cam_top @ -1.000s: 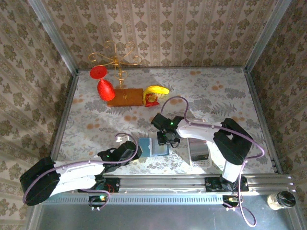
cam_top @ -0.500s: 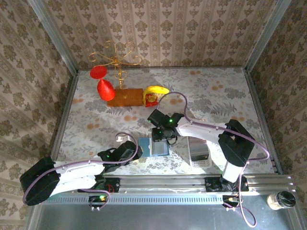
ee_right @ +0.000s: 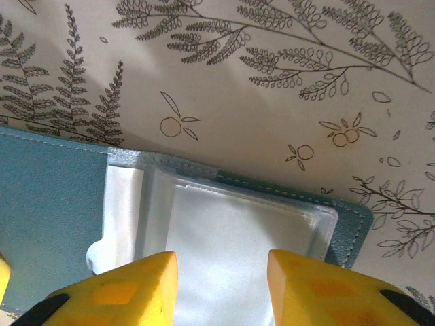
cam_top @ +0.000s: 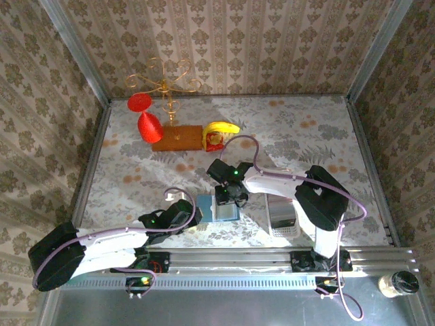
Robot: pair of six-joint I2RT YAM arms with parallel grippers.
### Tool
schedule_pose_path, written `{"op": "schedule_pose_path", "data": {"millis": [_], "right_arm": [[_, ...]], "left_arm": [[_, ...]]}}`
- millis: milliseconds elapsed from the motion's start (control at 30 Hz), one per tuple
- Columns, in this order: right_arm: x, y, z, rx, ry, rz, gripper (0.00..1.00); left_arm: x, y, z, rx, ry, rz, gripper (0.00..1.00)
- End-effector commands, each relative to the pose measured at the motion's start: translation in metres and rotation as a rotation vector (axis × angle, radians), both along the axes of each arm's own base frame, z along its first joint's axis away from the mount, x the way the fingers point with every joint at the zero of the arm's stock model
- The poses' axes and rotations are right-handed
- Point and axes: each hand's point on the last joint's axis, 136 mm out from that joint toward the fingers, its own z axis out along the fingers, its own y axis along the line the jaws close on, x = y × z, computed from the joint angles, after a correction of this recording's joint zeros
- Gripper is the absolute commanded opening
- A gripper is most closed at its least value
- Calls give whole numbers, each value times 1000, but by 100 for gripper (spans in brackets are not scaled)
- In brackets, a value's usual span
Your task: Put the credit cards into the card holder
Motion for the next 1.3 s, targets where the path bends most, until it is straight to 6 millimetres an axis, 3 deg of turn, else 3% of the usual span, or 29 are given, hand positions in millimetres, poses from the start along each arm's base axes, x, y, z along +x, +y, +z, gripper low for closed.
{"op": "schedule_pose_path", "data": {"millis": [0, 167, 333, 700, 1267], "right_arm": [[-10, 0, -12, -11, 47, 3, 40], [-14, -9, -22, -48, 64, -20, 40], [-22, 1, -24, 31, 91, -38, 41], [-23, 29, -15, 188, 116, -61, 43], [-12, 58, 15, 399, 87, -152, 43]], "left_arm": [[-1, -1, 0, 14, 5, -26, 22], [-3, 1, -3, 24, 16, -31, 19], [-3, 0, -6, 37, 17, -39, 16], [-5, -6, -19, 53, 51, -70, 10], [-4, -14, -27, 59, 52, -99, 5]]}}
